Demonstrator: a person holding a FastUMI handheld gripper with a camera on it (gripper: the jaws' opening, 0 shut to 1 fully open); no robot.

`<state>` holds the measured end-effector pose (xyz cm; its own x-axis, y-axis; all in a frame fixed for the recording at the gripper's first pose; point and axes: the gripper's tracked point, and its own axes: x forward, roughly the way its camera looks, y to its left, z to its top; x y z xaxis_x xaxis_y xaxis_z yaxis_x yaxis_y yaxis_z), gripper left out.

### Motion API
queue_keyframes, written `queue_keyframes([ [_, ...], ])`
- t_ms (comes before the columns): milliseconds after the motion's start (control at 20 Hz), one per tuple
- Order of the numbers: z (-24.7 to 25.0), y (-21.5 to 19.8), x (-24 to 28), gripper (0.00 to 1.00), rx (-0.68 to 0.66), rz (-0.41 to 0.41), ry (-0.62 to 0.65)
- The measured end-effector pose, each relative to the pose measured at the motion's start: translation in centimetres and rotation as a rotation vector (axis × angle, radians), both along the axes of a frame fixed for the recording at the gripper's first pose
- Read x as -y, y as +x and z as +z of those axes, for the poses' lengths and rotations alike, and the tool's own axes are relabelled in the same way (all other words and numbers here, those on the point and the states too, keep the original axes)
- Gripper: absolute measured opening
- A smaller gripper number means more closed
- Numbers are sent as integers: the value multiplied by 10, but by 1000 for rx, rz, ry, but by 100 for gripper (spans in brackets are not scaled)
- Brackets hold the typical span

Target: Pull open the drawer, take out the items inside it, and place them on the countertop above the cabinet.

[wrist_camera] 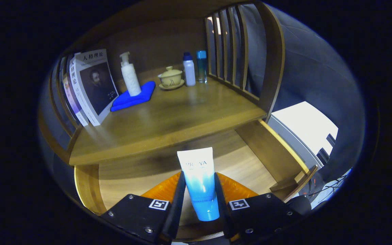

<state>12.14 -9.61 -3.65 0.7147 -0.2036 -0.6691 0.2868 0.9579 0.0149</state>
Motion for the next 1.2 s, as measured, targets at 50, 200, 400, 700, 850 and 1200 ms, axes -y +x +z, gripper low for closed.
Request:
queue_keyframes([
  [50, 6, 3, -1, 50, 10, 7, -5],
  [200, 22, 16, -8, 50, 46, 43, -27],
  [400, 39, 40, -30, 50, 71, 112, -36],
  [700, 50, 84, -63, 50, 97, 199, -13],
  [850, 53, 108, -71, 50, 119, 230, 4],
  [1200, 39, 145, -78, 54, 164, 295, 39],
])
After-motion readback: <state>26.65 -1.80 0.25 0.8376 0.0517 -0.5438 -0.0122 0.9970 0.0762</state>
